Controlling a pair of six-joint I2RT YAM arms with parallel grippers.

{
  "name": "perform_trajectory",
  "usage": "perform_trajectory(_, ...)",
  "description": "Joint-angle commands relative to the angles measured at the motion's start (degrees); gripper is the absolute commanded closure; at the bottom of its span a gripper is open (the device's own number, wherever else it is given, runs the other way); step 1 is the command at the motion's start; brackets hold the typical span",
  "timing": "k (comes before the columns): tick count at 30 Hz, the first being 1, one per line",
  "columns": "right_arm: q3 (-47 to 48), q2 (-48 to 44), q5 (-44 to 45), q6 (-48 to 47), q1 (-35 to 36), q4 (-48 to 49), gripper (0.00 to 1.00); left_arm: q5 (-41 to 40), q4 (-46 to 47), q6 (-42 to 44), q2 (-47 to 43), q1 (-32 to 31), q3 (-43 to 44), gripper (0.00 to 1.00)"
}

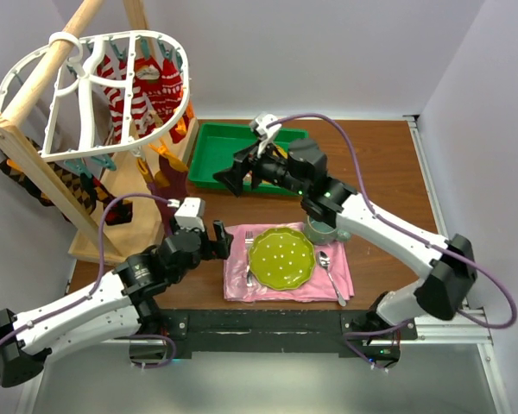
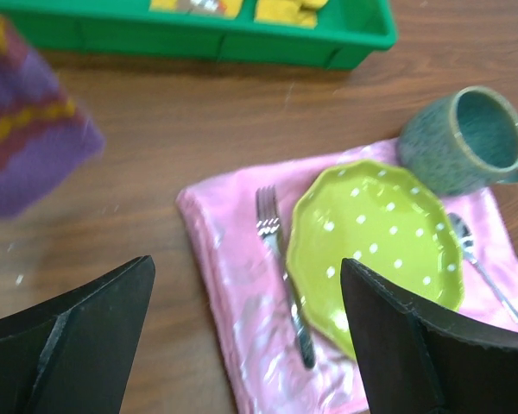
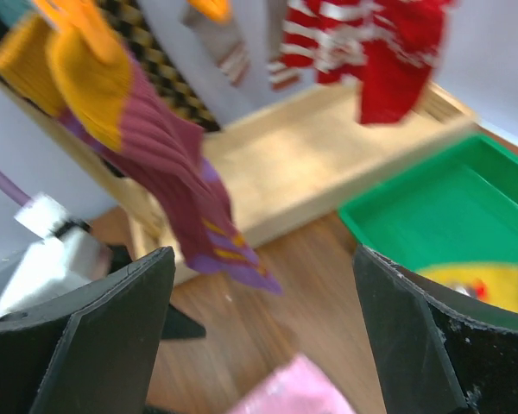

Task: Remove the socks clipped to the hanger
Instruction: Remove the sock from the hanger.

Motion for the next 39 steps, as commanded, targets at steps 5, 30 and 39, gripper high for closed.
perform_trajectory(5, 8.26, 7.87, -3.85, 0.83, 4.93, 11.28, 0.14, -3.27, -19.62, -11.67, -3.3, -0.13, 4.53, 0.05)
perform_trajectory(30, 12.31, 24.65, 3.65, 5.92, 8.81, 23.23, 0.16, -3.97, -23.84, -12.38, -5.86, -0.13, 8.05, 0.07)
perform_trajectory(39, 11.52, 24.05, 3.2, 5.05, 8.72, 23.33, 0.68, -4.85, -22.7, -10.98, -5.77, -0.13, 9.19, 0.08)
